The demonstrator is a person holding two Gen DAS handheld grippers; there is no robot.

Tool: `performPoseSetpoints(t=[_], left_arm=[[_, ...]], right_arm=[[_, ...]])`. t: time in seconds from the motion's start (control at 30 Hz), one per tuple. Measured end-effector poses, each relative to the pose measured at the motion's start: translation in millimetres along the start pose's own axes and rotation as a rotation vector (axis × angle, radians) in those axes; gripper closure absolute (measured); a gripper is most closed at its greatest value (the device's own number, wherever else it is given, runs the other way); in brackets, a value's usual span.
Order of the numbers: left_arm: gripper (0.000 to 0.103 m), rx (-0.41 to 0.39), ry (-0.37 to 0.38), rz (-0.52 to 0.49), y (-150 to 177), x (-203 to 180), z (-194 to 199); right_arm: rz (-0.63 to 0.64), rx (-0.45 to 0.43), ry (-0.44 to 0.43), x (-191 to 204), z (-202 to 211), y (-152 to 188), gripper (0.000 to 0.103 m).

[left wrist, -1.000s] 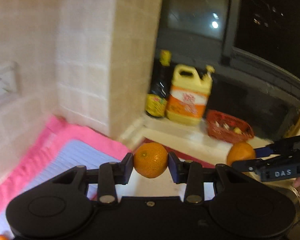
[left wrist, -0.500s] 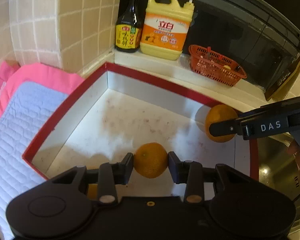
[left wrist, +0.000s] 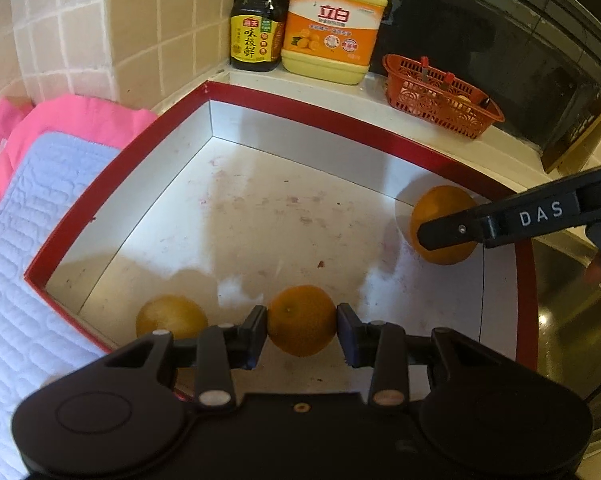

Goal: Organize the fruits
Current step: 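Open both grippers to drop the fruits into the box, then move both open grippers back to the fruit on the mat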

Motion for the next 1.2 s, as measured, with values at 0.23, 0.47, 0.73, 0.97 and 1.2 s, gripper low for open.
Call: performPoseSetpoints(t=[0.23, 0.47, 0.73, 0.97, 1.2], left_arm=[[0.045, 0.002, -0.006, 0.006, 0.9, -2.8, -1.2], [0.029, -0.030, -0.001, 0.010, -0.7, -3.9, 13.8], [0.029, -0.055, -0.018, 0.037, 8.3, -2.4, 41.6], [0.029, -0.130, -0.069, 0.084, 21.0, 3.9, 90.3], [0.026, -0.210, -0.215, 0.151, 47.2, 28.3, 154.6]], right_arm=[[0.012, 0.021, 0.021, 1.1, -3.3, -1.0, 0.043], [0.055, 0.049, 0.076, 6.5, -7.1, 2.2, 0.043], [0.077, -0.070, 0.021, 14.5, 27.3, -3.9, 0.016], [0.121, -0.143, -0.006, 26.7, 57.0, -13.4, 0.016], [0.183, -0.170, -0.080, 63.3, 75.4, -7.4, 0.016]])
Point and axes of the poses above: each gripper's, at about its wrist camera, not at the fingertips, and z roughly against the way its jaws point, x to its left, y to its underside, the point moved 6 cm from there along -z, roughly the way its jaws point, and after that the axes turned 9 degrees about -z, right-handed, at the moved point
